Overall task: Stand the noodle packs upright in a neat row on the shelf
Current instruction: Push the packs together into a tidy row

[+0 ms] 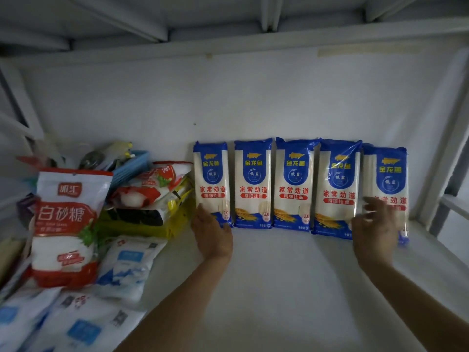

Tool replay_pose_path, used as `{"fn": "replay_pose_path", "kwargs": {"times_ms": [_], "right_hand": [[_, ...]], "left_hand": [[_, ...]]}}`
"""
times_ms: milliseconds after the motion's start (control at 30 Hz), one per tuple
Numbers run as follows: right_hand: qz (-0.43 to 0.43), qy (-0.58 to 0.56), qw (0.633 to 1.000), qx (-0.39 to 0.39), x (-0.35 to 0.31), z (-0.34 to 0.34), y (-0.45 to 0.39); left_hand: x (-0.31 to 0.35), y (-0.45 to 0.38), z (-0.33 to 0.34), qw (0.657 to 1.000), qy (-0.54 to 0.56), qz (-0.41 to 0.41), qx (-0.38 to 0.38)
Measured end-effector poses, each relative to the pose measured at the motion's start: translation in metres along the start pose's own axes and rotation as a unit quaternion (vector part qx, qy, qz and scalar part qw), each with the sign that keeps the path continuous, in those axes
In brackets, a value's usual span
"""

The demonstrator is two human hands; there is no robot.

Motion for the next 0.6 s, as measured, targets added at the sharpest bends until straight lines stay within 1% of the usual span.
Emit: {"fn": "replay_pose_path", "kwargs": {"times_ms": [67, 133, 200, 233, 267, 333, 400, 467, 600], "right_hand": [[-0.026, -0.086, 0.990, -0.107, -0.039, 0.029, 0.019], [-0.023, -0.146, 0.959, -0.243, -0.078, 0.060, 0.043], [-0.030, -0.151, 0.922, -0.356, -0.107, 0.093, 0.066], [-0.036, -0.145, 0.909, -0.389, -0.120, 0.106, 0.075], [-0.042, -0.142, 0.903, -0.404, -0.132, 0.118, 0.082], [-0.035, -0.143, 0.899, -0.412, -0.147, 0.136, 0.088], [0.006, -0.136, 0.899, -0.416, -0.155, 0.149, 0.085], [0.037, -0.120, 0.899, -0.420, -0.160, 0.155, 0.081], [0.039, -0.107, 0.903, -0.414, -0.162, 0.156, 0.083]], "left_hand": [[-0.007, -0.018, -0.004, 0.999, -0.012, -0.035, -0.011], [-0.013, -0.032, -0.005, 0.997, -0.025, -0.061, -0.039], [-0.020, -0.042, -0.006, 0.995, -0.014, -0.071, -0.070], [-0.021, -0.046, -0.005, 0.994, 0.001, -0.067, -0.087], [-0.022, -0.049, -0.005, 0.993, 0.026, -0.054, -0.100], [-0.019, -0.052, -0.004, 0.990, 0.085, -0.020, -0.107], [-0.016, -0.052, -0.004, 0.986, 0.120, -0.001, -0.112], [-0.016, -0.052, -0.003, 0.984, 0.128, 0.010, -0.121], [-0.021, -0.057, -0.003, 0.986, 0.081, -0.007, -0.144]]}}
Point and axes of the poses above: each hand's wrist, its own y-axis away from the middle knuckle, its own z-axis out of the palm, x = y × z, the point moved 1 cm from there along -y, towards the middle knuckle, and after that the axes turned 14 degrees about -z, right-handed, at the moved point
